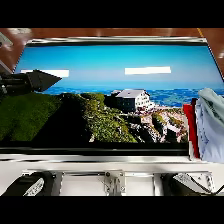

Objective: Fold the shirts.

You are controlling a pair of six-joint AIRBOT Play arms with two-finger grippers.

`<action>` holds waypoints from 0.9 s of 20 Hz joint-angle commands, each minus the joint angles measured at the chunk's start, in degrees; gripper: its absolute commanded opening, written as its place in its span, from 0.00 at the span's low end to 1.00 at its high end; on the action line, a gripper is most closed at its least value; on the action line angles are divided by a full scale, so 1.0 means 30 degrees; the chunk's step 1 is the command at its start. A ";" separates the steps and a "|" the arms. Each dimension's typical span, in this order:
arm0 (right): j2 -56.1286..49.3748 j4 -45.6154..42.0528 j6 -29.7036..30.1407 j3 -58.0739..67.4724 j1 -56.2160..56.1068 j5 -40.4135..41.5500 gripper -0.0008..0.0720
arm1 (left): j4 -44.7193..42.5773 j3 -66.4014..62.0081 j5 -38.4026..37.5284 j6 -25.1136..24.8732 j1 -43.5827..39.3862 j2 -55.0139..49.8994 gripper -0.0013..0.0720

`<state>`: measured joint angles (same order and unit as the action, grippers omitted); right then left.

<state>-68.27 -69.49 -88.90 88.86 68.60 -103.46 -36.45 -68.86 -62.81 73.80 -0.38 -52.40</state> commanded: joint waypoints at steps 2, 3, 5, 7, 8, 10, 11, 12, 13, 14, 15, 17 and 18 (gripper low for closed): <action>0.0138 -0.1413 -0.0080 -0.2346 0.0051 -0.1013 0.09 | -0.0007 0.0007 0.0299 -0.0029 0.0000 0.0007 0.07; 0.0182 -0.1749 -0.0073 -0.3038 0.0051 -0.1035 0.09 | -0.0007 0.0007 0.0299 -0.0029 0.0000 0.0007 0.07; 0.0335 -0.2645 0.0029 -0.4459 0.0051 -0.0991 0.09 | -0.0007 0.0007 0.0306 -0.0029 0.0000 0.0007 0.07; 0.0328 -0.3708 0.0160 -0.5362 0.0051 -0.0510 0.51 | -0.0007 0.0007 0.0299 -0.0029 0.0000 0.0007 0.07; 0.0328 -0.4036 0.0576 -0.5450 0.0051 -0.0168 0.89 | -0.0007 0.0007 0.0299 -0.0029 0.0000 0.0007 0.07; 0.0328 -0.4175 0.1319 -0.5187 0.0051 0.0095 0.94 | -0.0029 0.0007 0.0299 -0.0087 0.0007 -0.0022 0.07; 0.0328 -0.4211 0.1574 -0.4743 0.0051 0.0240 0.94 | -0.0044 0.0007 0.0299 -0.0481 0.0000 -0.0117 0.07; 0.0328 -0.4036 0.2062 -0.3963 0.0051 0.0750 0.94 | -0.0117 0.0007 0.0299 -0.1064 0.0000 -0.0284 0.07; 0.0328 -0.3286 0.2783 -0.2812 0.0051 0.1450 0.94 | -0.0532 0.0007 0.0299 -0.1319 0.0000 -0.0619 0.07; 0.0328 -0.2142 0.3388 -0.1537 0.0036 0.2550 0.94 | -0.1217 0.0000 0.0299 -0.1290 0.0000 -0.1035 0.07; 0.0328 -0.0510 0.3672 -0.0146 -0.0277 0.4000 0.93 | -0.2302 -0.0022 0.0299 -0.1056 -0.0095 -0.1625 0.07; 0.0335 0.2397 0.3978 0.1741 -0.2084 0.6084 0.93 | -0.6397 -0.0379 0.0270 0.0750 -0.0882 -0.3089 0.07; 0.0335 0.3053 0.3956 0.2113 -0.3606 0.6579 0.93 | -0.9260 -0.0852 0.0080 0.2178 -0.1610 -0.4007 0.07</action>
<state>-67.29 -70.24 -79.31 88.88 64.25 -92.09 -47.18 -69.71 -61.95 73.36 -2.22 -59.13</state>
